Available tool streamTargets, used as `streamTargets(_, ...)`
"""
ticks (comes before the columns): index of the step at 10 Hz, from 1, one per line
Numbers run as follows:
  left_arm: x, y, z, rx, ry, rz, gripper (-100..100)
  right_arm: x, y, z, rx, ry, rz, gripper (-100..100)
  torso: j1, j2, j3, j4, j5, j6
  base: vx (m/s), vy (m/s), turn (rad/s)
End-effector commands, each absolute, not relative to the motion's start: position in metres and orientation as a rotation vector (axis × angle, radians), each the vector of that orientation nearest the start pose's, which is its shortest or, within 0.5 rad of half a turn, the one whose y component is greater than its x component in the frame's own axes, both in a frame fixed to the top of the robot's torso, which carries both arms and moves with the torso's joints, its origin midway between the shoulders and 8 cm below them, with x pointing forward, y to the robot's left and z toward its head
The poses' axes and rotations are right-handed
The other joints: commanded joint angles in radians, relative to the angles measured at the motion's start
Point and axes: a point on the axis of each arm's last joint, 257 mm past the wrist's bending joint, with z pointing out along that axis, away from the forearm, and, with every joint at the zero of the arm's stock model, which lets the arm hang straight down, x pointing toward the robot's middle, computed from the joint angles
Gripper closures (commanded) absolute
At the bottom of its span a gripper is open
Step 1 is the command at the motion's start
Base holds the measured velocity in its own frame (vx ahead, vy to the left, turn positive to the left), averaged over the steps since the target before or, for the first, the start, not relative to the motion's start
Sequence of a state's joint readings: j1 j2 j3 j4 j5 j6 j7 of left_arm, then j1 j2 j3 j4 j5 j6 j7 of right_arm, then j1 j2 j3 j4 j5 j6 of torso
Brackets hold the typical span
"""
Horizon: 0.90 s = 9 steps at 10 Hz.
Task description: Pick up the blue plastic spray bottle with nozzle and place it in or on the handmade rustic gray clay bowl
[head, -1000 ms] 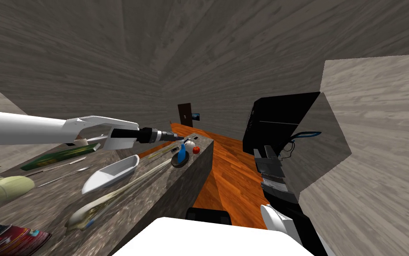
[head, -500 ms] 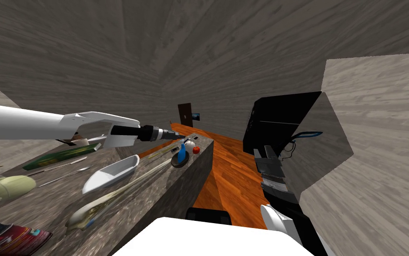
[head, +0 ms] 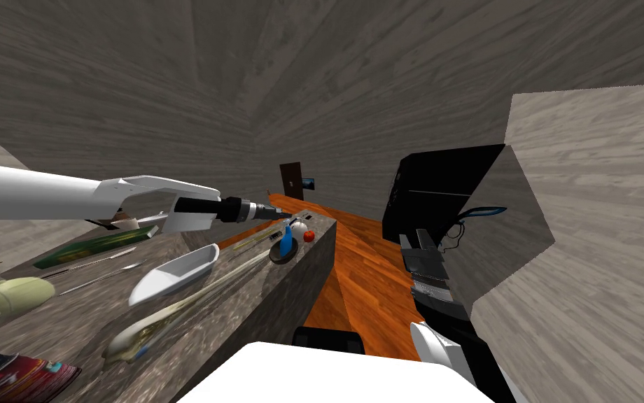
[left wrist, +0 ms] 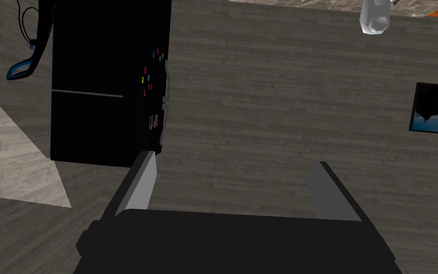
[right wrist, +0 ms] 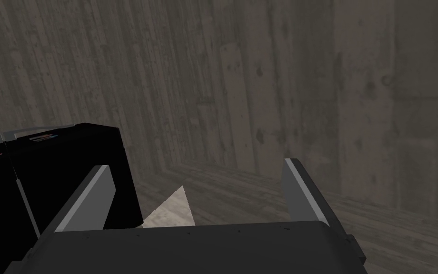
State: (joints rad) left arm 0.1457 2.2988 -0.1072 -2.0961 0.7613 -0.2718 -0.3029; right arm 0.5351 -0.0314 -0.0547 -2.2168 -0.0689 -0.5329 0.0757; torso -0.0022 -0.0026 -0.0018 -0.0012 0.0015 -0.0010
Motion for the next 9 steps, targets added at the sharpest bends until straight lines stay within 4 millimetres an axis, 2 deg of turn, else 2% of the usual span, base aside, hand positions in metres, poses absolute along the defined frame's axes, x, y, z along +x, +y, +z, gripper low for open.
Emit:
streamTargets(1,0.461,0.252,0.031,0.583,1.985,-0.394,-100,0.342,-0.310,-0.007,0.691,0.652,1.192,0,0.000,0.000,0.000,0.000,0.000,0.000,-0.030,0.023,-0.125)
streamTargets(9,0.484,0.254,0.078,0.511,1.993,-0.349,-100,0.342,-0.310,-0.007,0.691,0.652,1.192,0,0.002,0.003,0.002,0.001,0.000,0.000,-0.061,0.043,-0.098)
